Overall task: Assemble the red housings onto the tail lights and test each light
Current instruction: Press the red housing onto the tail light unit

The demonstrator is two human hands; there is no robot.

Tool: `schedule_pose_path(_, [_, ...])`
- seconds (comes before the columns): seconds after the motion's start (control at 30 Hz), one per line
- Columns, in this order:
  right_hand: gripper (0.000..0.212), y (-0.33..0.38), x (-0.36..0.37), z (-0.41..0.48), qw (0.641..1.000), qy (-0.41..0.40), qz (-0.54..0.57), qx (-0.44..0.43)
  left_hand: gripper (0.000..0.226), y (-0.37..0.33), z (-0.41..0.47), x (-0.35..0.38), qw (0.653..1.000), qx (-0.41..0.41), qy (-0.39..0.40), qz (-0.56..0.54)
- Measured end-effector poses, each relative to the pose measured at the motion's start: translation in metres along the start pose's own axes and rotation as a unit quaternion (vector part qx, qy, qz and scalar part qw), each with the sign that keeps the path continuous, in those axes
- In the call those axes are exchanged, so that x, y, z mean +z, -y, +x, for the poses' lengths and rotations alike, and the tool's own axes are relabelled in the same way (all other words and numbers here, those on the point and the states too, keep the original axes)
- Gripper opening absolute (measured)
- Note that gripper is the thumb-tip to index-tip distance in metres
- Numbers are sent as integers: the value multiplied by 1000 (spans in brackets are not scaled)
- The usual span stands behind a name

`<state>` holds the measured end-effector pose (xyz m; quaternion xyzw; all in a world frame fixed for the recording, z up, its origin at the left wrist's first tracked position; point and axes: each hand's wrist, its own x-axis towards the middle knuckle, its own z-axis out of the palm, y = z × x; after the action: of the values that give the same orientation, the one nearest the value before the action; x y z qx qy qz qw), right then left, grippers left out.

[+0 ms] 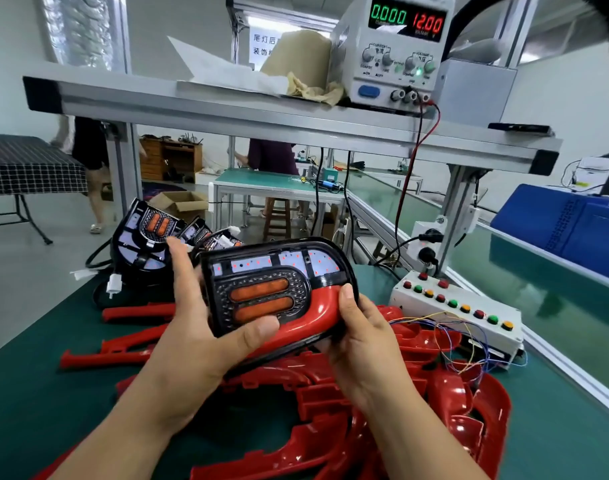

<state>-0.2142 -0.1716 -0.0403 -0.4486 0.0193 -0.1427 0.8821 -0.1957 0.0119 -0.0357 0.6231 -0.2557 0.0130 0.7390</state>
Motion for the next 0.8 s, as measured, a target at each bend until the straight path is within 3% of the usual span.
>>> schedule_pose_path(0.07, [37, 2, 0, 0, 1000, 2, 30, -7, 113, 0, -3, 2, 990, 71, -10, 125])
schedule_pose_path(0.17, [40, 5, -1, 1, 999, 17, 41, -10, 37, 4, -5, 4, 958, 149, -1, 245])
schedule_pose_path(0.23, [46, 5, -1, 1, 999, 26, 36, -5, 21, 9, -6, 6, 954, 155, 0, 256])
schedule_pose_path(0.37, [52, 2, 1, 1, 999, 33, 15, -15, 23, 12, -4, 7, 952, 149, -17, 265])
schedule_pose_path(0.5, [41, 3, -2, 3, 1000, 9, 5, -22, 29, 18, -3, 10, 950, 149, -34, 272])
schedule_pose_path(0.63, [44, 4, -3, 5, 998, -44, 54, 10, 21, 22, -3, 12, 964, 148, -51, 217])
schedule_pose_path(0.8, [46, 7, 0, 3, 991, -55, 114, 42, 21, 26, -2, 15, 963, 151, -53, 216])
